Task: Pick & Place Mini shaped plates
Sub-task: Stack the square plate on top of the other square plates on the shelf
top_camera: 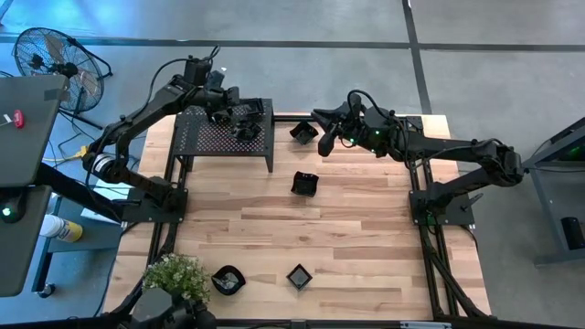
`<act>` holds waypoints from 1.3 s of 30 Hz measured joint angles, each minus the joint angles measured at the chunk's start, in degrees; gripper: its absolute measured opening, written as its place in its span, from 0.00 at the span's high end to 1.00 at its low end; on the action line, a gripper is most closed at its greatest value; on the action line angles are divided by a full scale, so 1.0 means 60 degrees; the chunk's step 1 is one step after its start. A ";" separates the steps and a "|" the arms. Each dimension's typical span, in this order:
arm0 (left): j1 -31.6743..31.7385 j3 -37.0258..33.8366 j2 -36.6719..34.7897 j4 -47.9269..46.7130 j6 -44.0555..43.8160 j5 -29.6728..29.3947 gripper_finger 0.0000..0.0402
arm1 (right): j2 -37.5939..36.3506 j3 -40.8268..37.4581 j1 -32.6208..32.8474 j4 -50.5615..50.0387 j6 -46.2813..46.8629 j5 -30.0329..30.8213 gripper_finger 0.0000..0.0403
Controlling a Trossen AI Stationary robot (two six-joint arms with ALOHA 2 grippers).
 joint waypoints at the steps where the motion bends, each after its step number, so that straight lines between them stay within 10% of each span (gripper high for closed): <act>1: 0.0000 0.0000 0.0000 0.0020 0.0008 0.0000 0.98 | 0.0000 0.0000 0.0001 0.0000 -0.0001 0.0000 0.90; 9: -0.0007 0.0519 -0.0022 -0.0403 0.0480 -0.0292 1.00 | 0.0000 0.0000 0.0002 -0.0062 -0.0001 0.0000 0.99; 22: -0.1226 0.4768 0.2249 -0.6125 0.3947 -0.3187 1.00 | -0.0004 -0.0004 0.0002 -0.0058 -0.0220 0.0000 0.99; 39: -0.1439 0.5315 0.3089 -0.6457 0.4313 -0.3854 1.00 | -0.0004 -0.0004 0.0002 -0.0055 -0.0179 -0.0252 1.00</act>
